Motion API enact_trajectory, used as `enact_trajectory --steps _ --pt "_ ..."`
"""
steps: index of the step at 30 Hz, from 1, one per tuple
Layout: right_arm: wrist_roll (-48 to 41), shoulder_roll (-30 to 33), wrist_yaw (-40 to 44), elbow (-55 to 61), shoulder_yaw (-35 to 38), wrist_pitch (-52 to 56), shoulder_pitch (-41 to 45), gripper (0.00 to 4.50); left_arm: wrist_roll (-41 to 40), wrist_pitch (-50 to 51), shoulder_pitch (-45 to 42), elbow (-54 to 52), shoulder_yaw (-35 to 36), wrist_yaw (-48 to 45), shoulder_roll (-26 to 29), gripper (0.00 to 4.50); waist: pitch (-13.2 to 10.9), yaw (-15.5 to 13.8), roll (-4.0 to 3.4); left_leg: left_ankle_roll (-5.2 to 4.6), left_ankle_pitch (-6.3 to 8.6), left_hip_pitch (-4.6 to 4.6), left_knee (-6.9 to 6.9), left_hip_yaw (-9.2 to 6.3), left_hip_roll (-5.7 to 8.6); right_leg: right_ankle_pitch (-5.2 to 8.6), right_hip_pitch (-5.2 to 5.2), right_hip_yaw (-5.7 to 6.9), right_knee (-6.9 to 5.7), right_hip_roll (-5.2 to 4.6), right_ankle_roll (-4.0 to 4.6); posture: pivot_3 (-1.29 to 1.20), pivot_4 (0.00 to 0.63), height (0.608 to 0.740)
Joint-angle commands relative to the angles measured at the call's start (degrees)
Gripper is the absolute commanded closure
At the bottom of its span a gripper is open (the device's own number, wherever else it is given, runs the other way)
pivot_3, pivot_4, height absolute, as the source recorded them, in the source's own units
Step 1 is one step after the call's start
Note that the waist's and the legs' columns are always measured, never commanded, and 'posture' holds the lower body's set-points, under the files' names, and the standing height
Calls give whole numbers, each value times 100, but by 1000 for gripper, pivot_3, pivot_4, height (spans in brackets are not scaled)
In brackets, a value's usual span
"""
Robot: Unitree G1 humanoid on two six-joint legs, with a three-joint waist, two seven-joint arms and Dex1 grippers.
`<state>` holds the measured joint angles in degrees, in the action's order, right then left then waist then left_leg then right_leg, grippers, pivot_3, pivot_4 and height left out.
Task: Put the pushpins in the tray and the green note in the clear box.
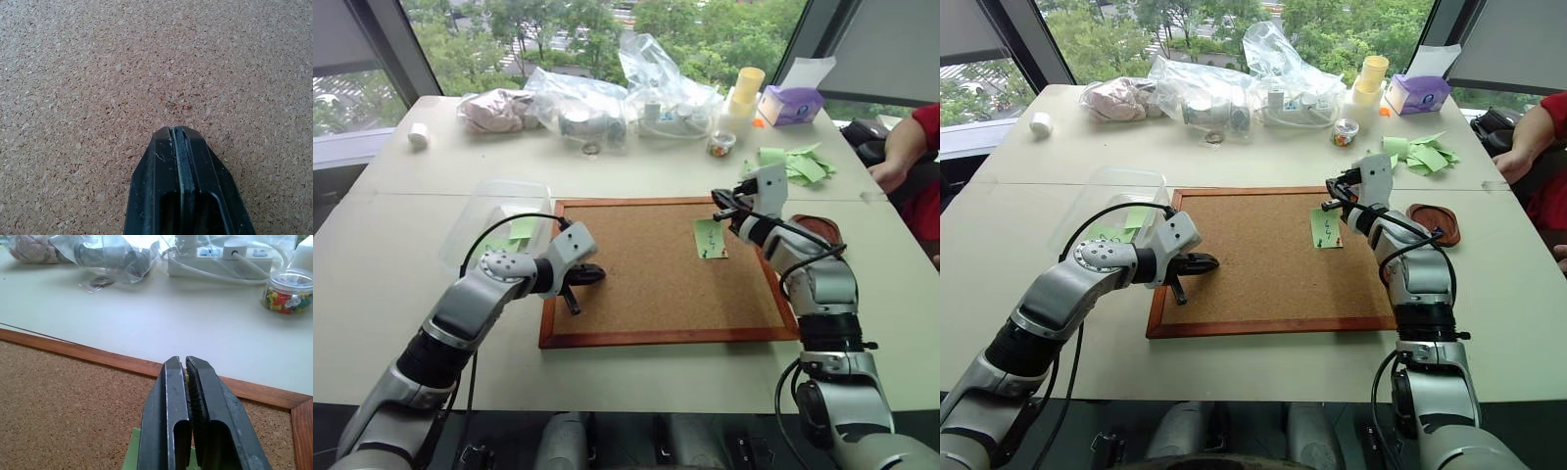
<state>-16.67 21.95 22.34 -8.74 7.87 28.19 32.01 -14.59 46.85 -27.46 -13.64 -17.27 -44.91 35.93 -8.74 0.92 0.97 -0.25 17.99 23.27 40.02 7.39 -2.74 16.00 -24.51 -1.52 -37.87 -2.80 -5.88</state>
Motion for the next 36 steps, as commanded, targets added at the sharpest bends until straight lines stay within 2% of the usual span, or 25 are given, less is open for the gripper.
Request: enact_trajectory --steps 1,4,8,14,23,24,25,26,32,36 --pt "171 215 -564 270 517 -113 1 4439 36 49 103 -3 -180 -130 16 4500 0 0 0 0 0 0 0 0 0 0 0 0 0 0 0 0 150 735" --pt "574 518 -1283 323 855 -8 -143 4439 46 25 102 -11 -127 -149 25 4500 0 -17 0 0 0 1 0 0 1 0 0 0 0 -3 0 0 150 735" --pt "722 742 -1811 467 1234 517 -362 4439 54 -20 89 19 -74 -197 47 4500 4 -5 -8 0 0 0 -1 1 1 0 0 -1 0 -6 0 0 150 735" --pt "588 726 -1806 161 1435 855 -483 4439 106 -161 -14 184 -91 -278 38 4500 10 9 -22 4 -2 -7 -1 8 1 0 0 -10 -3 0 0 0 150 735" --pt "342 675 -1877 -796 1696 794 -40 4439 217 -317 -132 391 -132 -370 -93 4500 10 -11 -23 3 -2 -6 0 12 3 0 1 -11 -2 -1 0 0 150 735" --pt "353 685 -1883 -857 1685 771 -15 3865 225 -323 -141 394 -133 -375 -113 4500 11 -11 -23 3 -2 -6 0 12 3 0 1 -10 -3 -1 0 0 150 735" --pt "365 689 -1895 -914 1672 752 20 3612 230 -325 -155 403 -132 -378 -133 4500 11 -12 -24 3 -2 -6 0 12 3 0 1 -11 -3 -1 0 0 150 735" --pt "369 691 -1898 -951 1660 741 46 3149 230 -324 -159 398 -130 -380 -149 4500 11 -12 -24 3 -2 -6 0 12 3 0 2 -11 -3 -1 0 0 150 735" --pt "371 702 -1904 -1077 1642 724 114 45 240 -339 -134 397 -100 -371 -174 4500 12 -18 -26 3 -2 -6 0 11 3 0 2 -11 -3 -3 0 0 150 735" --pt "371 711 -1906 -1104 1647 721 125 11 239 -337 -116 379 -88 -364 -172 4500 12 -18 -26 3 -2 -6 0 11 3 0 2 -10 -3 -4 0 0 150 735"
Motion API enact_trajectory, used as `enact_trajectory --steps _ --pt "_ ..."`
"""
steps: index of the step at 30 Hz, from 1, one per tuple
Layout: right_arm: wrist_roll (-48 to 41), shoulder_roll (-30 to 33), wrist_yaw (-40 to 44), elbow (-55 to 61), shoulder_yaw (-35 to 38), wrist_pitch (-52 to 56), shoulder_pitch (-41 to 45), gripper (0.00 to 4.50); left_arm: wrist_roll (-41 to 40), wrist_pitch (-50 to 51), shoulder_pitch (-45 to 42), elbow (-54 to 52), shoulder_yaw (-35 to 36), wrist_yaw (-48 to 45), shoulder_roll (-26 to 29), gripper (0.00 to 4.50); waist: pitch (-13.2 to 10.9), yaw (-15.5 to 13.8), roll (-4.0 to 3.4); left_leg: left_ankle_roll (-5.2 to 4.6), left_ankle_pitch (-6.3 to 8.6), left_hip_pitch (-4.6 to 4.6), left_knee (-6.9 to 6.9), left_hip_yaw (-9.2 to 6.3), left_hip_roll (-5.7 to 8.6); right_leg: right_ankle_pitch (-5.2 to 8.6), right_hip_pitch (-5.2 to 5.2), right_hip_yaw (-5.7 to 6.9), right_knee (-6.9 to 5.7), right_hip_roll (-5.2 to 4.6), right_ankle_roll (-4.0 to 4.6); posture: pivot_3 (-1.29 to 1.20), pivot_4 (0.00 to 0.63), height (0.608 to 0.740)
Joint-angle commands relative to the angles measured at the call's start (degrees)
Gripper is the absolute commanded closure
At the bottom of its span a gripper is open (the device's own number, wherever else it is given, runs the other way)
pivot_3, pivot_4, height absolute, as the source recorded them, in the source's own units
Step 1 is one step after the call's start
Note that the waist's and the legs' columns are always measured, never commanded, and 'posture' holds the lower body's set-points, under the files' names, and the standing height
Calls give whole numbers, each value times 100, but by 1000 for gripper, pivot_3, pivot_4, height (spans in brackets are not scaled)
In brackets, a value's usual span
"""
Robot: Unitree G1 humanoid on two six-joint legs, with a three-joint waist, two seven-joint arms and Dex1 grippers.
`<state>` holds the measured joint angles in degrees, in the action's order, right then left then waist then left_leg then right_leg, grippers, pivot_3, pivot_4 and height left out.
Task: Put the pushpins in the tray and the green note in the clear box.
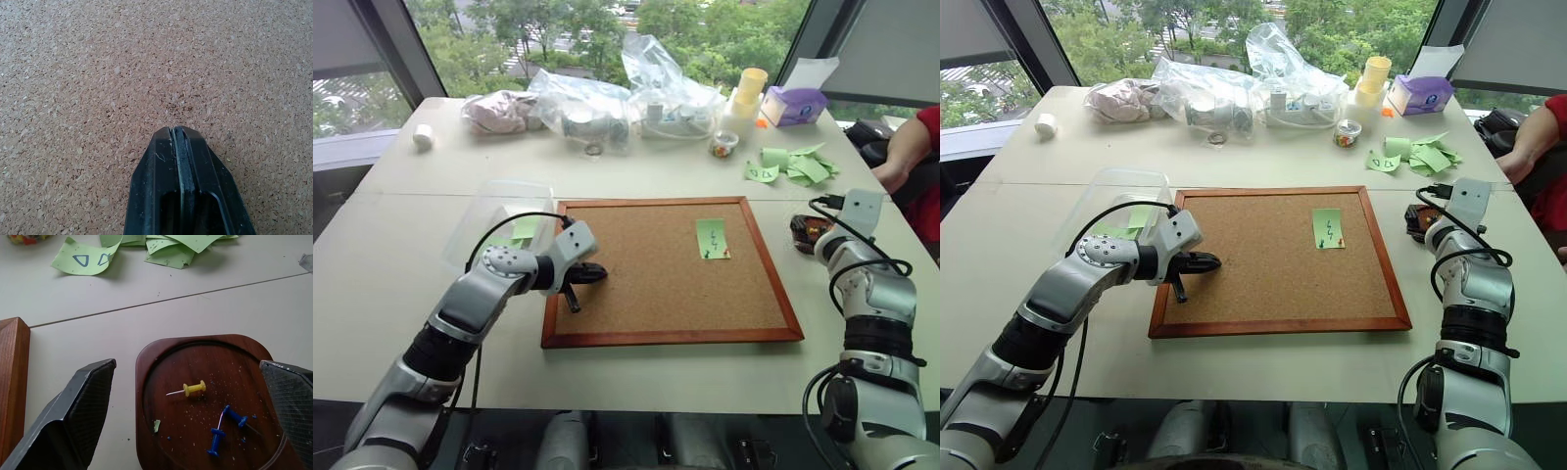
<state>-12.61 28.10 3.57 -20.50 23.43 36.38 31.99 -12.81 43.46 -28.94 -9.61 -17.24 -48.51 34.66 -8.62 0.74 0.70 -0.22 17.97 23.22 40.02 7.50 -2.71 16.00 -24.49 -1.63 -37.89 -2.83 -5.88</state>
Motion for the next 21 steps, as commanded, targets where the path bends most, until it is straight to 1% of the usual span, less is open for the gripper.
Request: enact_trajectory --steps 1,3,6,8,10,12,14,17,21 --pt "-47 94 -49 83 113 -92 138 11 62 0 34 -27 -86 0 -49 4500 0 1 0 0 0 0 0 -1 0 0 0 0 0 0 0 0 150 735" --pt "-92 85 -70 170 179 -142 150 11 62 5 43 -41 -79 8 -56 4500 0 1 0 0 0 0 0 0 0 0 0 0 0 0 0 0 150 735" --pt "-223 87 137 558 191 -352 72 11 58 15 64 -78 -67 4 -48 4500 -1 2 -2 0 0 0 0 -1 0 0 0 0 0 0 0 0 150 735" --pt "-351 150 665 1209 -105 -331 -236 11 50 29 90 -121 -45 -9 -13 4500 -1 0 -5 0 0 0 0 -2 0 0 0 0 0 0 0 0 150 735" --pt "-593 208 1323 2149 -519 -105 -781 11 52 26 119 -162 -29 -47 60 4500 0 -3 -5 0 0 2 -1 -9 -1 0 0 1 1 2 -1 0 150 735" --pt "-743 282 1765 2813 -842 28 -1254 11 64 2 129 -166 -21 -78 113 4500 0 1 -5 0 0 2 -2 -13 -2 1 0 1 2 5 -1 0 150 735" --pt "-945 281 2052 3204 -981 151 -1588 11 68 -18 118 -149 -16 -100 139 4500 0 3 -5 -1 1 2 -1 -13 -3 1 1 1 2 6 -1 0 150 735" --pt "-1022 236 2152 3424 -1096 215 -1845 11 73 -43 85 -120 -22 -120 159 4500 0 13 -5 -2 1 2 0 -11 -2 1 1 1 2 5 -1 0 150 735" --pt "-871 12 2068 3302 -1321 26 -2009 11 97 -88 28 -68 -41 -149 154 4500 0 10 -5 -2 1 1 0 -12 -1 1 0 1 2 10 0 0 150 735"
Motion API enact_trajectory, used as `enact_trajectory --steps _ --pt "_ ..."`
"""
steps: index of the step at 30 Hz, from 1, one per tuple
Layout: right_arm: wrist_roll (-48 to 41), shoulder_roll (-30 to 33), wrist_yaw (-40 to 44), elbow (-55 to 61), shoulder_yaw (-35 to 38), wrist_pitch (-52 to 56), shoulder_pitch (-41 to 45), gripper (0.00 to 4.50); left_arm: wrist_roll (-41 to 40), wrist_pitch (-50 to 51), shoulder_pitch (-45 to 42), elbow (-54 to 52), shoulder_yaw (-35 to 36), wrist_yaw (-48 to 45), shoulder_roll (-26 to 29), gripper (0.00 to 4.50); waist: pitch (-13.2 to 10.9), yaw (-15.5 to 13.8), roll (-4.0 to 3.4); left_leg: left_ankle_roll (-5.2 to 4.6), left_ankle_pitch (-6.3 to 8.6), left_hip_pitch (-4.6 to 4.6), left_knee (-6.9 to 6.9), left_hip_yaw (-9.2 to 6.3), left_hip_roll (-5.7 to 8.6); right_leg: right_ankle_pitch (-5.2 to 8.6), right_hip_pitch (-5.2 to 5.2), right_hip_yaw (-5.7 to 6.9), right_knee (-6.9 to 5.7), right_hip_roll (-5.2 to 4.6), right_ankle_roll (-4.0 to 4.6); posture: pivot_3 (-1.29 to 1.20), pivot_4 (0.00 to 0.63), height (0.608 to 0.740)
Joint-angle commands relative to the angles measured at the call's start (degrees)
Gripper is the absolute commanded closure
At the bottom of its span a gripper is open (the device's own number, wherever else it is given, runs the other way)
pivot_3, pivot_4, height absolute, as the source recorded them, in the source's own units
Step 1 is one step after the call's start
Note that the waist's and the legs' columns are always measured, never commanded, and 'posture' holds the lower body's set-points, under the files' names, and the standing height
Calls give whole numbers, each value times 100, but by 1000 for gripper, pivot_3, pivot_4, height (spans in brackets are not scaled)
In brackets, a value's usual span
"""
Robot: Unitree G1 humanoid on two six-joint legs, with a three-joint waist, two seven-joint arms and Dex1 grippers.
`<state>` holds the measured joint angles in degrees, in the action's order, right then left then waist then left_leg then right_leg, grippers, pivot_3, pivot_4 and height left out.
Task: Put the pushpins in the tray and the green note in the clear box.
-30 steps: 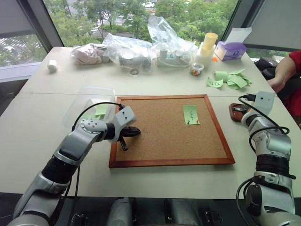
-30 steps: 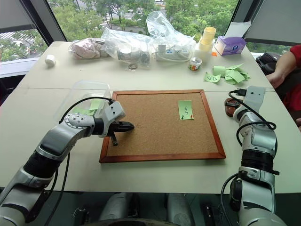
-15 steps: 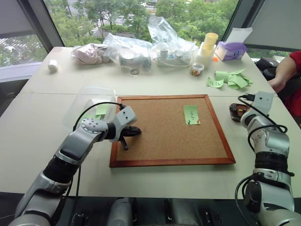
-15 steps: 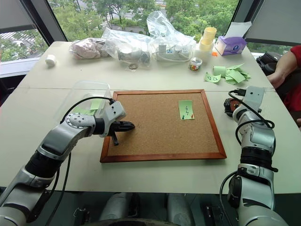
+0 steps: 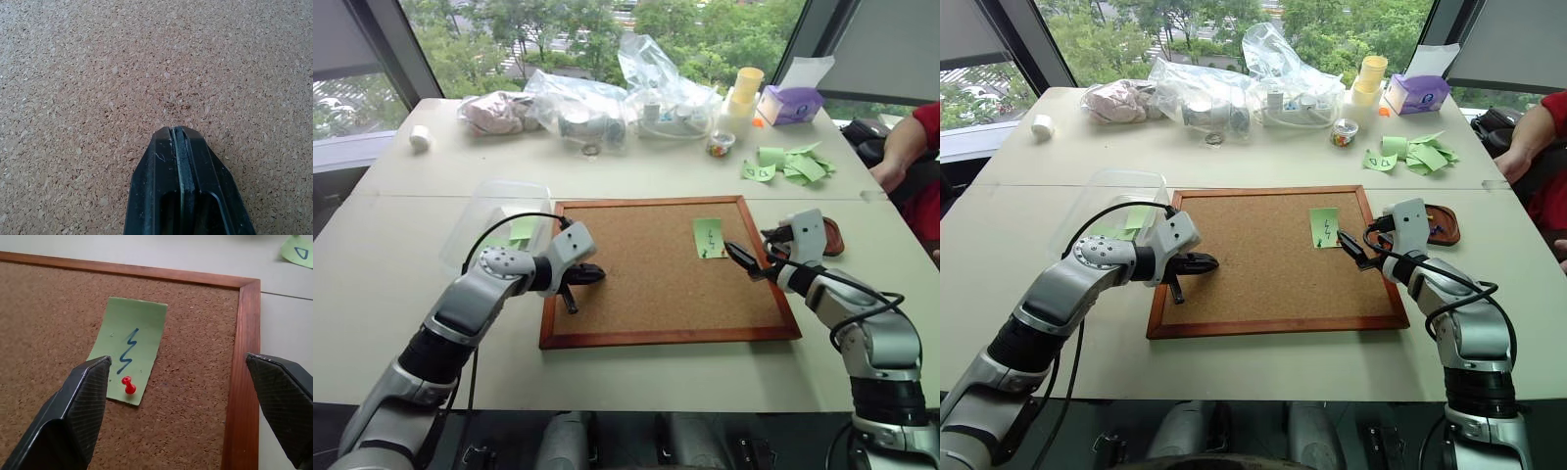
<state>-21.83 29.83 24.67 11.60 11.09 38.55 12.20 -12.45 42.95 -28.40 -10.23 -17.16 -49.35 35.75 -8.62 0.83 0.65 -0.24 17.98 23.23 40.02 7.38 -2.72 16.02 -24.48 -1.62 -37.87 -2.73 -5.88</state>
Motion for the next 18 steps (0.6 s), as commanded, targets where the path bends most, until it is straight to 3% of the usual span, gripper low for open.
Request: enact_trajectory --steps 1,9,12,16,17,18 --pt "95 -202 -67 38 -117 -247 -23 11 65 -37 -27 -8 -49 -69 39 4500 0 4 0 0 0 0 0 0 1 0 0 0 0 1 0 0 150 735" --pt "334 -364 -151 -256 -271 -517 18 11 77 -23 39 -44 -56 -52 -6 4500 0 -2 0 0 0 0 0 1 1 0 0 0 0 0 0 0 150 735" --pt "381 -375 -142 -375 -262 -596 49 872 77 -12 53 -45 -49 -46 -19 4500 0 -3 0 0 0 0 0 1 1 0 0 0 0 0 0 0 150 735" --pt "360 -413 -122 -425 -238 -641 89 2958 82 1 55 -51 -50 -46 -28 4500 0 -4 0 0 0 0 0 1 1 0 0 0 0 0 0 0 150 735" --pt "353 -416 -104 -436 -250 -635 98 3401 80 3 53 -47 -49 -46 -32 4500 0 -3 0 0 0 0 0 1 1 0 0 0 0 0 0 0 150 735" --pt "347 -417 -86 -436 -271 -626 96 3568 83 0 53 -42 -50 -44 -35 4500 0 -4 0 0 0 0 0 1 1 0 0 0 0 0 0 0 150 735"
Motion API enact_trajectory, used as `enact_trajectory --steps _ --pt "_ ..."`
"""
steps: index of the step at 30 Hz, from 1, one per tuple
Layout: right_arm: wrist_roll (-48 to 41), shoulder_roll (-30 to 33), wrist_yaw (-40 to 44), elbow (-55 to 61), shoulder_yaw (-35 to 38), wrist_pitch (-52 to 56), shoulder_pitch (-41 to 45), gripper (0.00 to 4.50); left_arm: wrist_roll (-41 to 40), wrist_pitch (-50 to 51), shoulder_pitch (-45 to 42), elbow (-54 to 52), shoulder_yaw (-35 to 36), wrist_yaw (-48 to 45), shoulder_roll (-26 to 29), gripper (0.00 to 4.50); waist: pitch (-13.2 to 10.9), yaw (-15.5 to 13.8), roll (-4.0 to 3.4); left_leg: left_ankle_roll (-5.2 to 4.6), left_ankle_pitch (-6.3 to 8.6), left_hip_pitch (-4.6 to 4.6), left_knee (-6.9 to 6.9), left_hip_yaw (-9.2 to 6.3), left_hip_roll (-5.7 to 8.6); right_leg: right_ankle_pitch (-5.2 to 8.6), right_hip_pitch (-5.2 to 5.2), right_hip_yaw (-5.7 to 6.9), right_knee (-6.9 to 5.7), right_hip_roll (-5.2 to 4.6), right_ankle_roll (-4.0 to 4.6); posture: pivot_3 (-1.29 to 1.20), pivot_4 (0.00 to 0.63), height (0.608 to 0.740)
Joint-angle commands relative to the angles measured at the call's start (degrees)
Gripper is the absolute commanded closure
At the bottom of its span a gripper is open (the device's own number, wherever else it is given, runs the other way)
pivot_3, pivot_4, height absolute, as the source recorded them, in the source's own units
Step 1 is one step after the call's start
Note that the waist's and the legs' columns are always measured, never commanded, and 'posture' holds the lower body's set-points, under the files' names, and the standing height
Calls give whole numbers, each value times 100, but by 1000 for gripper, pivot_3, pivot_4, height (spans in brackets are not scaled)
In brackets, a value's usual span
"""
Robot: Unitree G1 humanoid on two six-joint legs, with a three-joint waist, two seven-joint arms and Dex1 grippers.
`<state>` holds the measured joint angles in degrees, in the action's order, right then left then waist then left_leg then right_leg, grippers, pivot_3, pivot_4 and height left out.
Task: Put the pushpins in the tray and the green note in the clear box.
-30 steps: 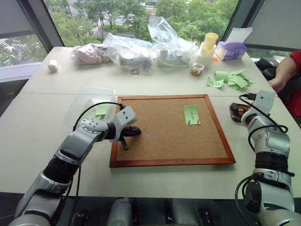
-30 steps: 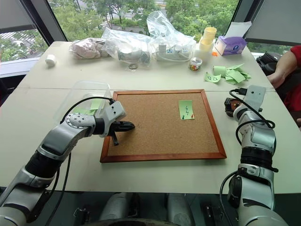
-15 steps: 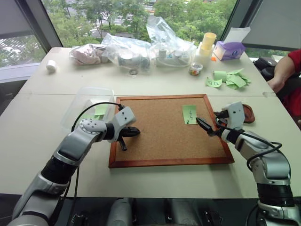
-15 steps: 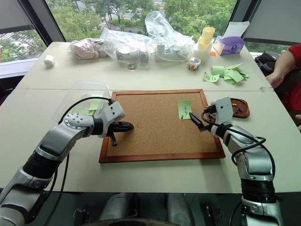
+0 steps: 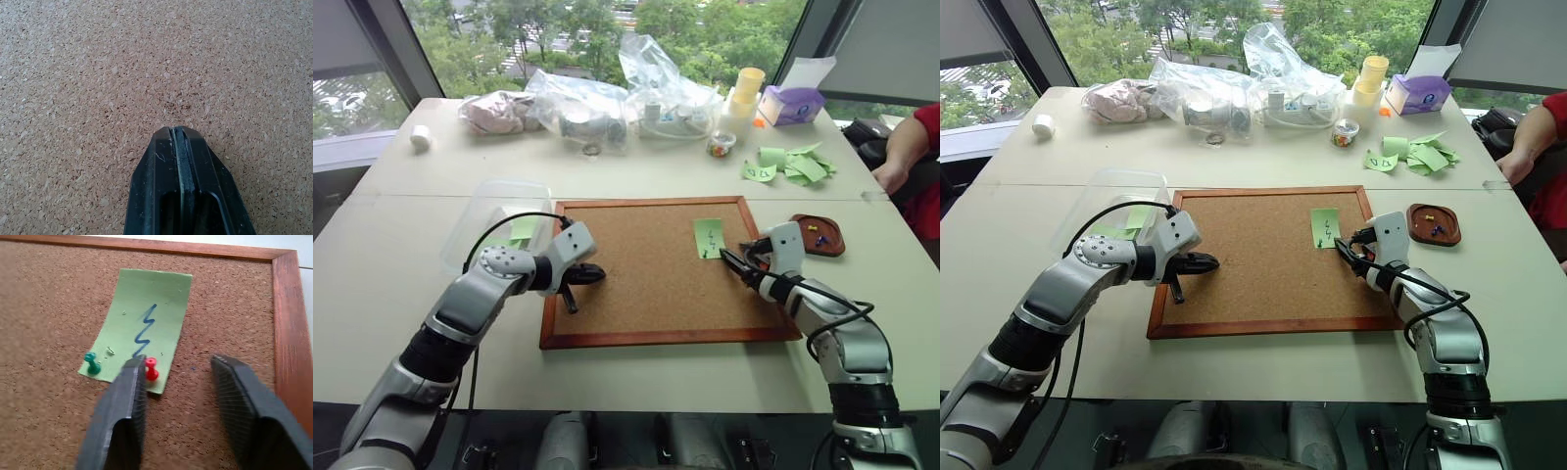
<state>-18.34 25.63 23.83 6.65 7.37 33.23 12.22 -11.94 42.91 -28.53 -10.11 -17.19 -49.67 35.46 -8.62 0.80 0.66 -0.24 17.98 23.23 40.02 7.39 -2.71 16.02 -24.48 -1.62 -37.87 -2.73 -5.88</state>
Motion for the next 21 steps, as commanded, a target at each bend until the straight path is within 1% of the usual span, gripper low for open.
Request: enact_trajectory --steps 1,2,9,17,21 --pt "-16 -5 18 61 90 -82 92 4208 33 4 65 -50 -45 -10 -9 4500 0 -4 0 0 0 0 1 0 0 0 0 0 0 0 0 0 150 735" --pt "-34 -17 30 69 91 -75 87 4447 35 5 64 -46 -42 -9 -12 4500 0 -7 0 0 0 1 1 0 0 0 0 0 0 -2 0 0 150 735" --pt "-156 -102 -16 240 288 -222 -33 4447 52 24 87 -45 -54 -24 14 4500 1 -5 1 -1 0 0 1 0 0 0 0 0 0 -2 0 0 150 735" --pt "-374 -341 -263 675 825 -799 -203 4447 77 35 82 -22 -99 -100 83 4500 0 -7 0 -1 0 2 1 0 0 0 0 0 0 -3 0 0 150 735" --pt "-410 -376 -289 772 823 -822 -250 4447 79 12 61 1 -142 -154 90 4500 0 -7 0 -1 0 2 1 0 0 0 0 0 0 -3 0 0 150 735"
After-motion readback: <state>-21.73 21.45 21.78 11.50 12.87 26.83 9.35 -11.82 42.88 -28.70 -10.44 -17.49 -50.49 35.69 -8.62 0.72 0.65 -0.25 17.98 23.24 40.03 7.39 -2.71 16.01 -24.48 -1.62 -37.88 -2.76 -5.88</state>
